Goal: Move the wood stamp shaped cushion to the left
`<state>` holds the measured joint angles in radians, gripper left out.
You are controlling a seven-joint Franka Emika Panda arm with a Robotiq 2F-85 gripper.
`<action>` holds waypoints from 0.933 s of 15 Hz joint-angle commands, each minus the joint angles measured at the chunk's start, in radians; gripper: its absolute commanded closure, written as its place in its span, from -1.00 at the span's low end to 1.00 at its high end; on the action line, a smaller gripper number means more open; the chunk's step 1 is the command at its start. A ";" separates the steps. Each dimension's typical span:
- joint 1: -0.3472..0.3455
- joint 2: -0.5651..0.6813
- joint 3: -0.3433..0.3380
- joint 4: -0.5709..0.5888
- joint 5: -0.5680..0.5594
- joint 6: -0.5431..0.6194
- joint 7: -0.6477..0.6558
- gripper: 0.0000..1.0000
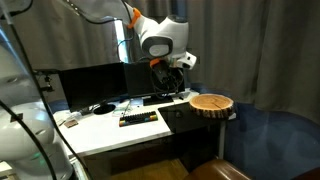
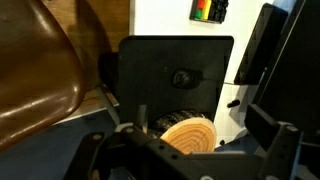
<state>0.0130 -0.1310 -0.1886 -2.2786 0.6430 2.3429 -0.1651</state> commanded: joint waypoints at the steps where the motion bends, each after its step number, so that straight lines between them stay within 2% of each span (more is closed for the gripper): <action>1: -0.006 0.175 0.047 0.088 0.212 0.148 0.008 -1.00; 5: -0.027 0.358 0.116 0.194 0.417 0.310 -0.060 -1.00; 6: -0.014 0.390 0.109 0.231 0.485 0.276 -0.156 -1.00; 7: -0.004 0.310 0.092 0.144 0.384 0.279 -0.066 -1.00; 9: -0.004 0.373 0.100 0.195 0.442 0.279 -0.125 -1.00; 14: -0.006 0.393 0.100 0.224 0.451 0.279 -0.134 -1.00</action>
<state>0.0075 0.2619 -0.0887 -2.0550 1.0944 2.6224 -0.2989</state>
